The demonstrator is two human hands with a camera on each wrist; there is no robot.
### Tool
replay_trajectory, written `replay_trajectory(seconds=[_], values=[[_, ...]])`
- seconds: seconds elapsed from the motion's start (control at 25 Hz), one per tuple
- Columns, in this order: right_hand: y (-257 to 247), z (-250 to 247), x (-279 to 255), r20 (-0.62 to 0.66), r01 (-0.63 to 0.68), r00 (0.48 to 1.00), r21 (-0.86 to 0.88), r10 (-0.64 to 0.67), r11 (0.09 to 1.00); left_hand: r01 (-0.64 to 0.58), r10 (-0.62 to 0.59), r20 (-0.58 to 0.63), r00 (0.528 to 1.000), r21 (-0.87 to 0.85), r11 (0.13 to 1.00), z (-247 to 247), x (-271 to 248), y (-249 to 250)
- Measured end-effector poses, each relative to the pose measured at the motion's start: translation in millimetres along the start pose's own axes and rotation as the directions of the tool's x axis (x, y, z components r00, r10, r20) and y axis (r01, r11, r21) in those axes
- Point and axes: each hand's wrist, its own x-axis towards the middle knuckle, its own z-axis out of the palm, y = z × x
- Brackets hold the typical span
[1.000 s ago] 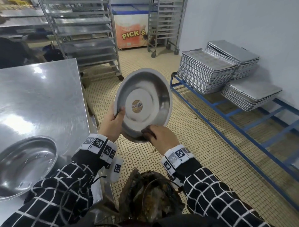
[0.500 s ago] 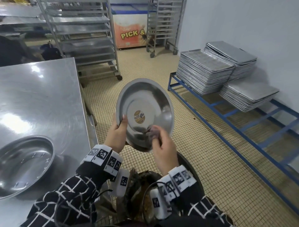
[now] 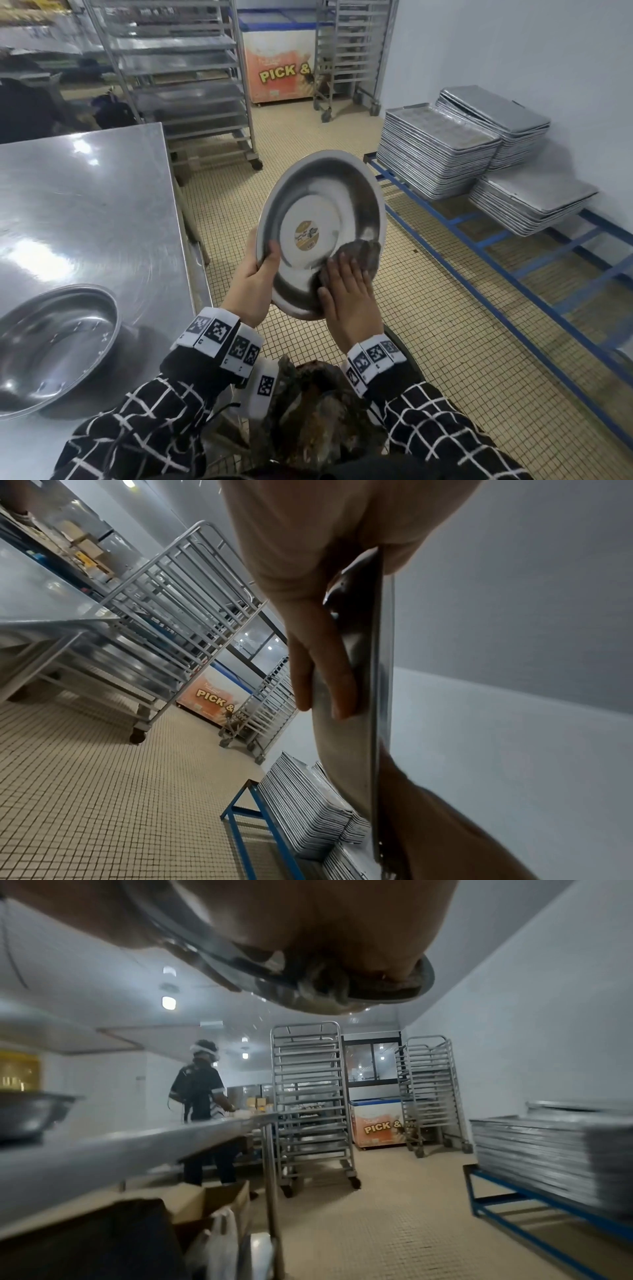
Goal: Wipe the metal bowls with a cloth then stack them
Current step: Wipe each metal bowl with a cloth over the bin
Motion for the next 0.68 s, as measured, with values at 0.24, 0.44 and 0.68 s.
replay_trajectory(seconds=[0.24,0.44,0.68], values=[[-56,-6,-18,-0.218,0.218,0.963,0.298,-0.156,0.929,0.010,-0.016,-0.148,0.989,-0.044,0.999,3,-1,7],[-16,4,-10,-0.312,0.051,0.949,0.300,0.047,0.953,0.021,-0.028,-0.180,0.983,-0.041,0.999,0,-2,13],[4,-35,29,-0.134,-0.214,0.901,0.692,0.413,0.690,0.100,-0.112,-0.139,0.984,-0.090,0.991,-14,3,0]])
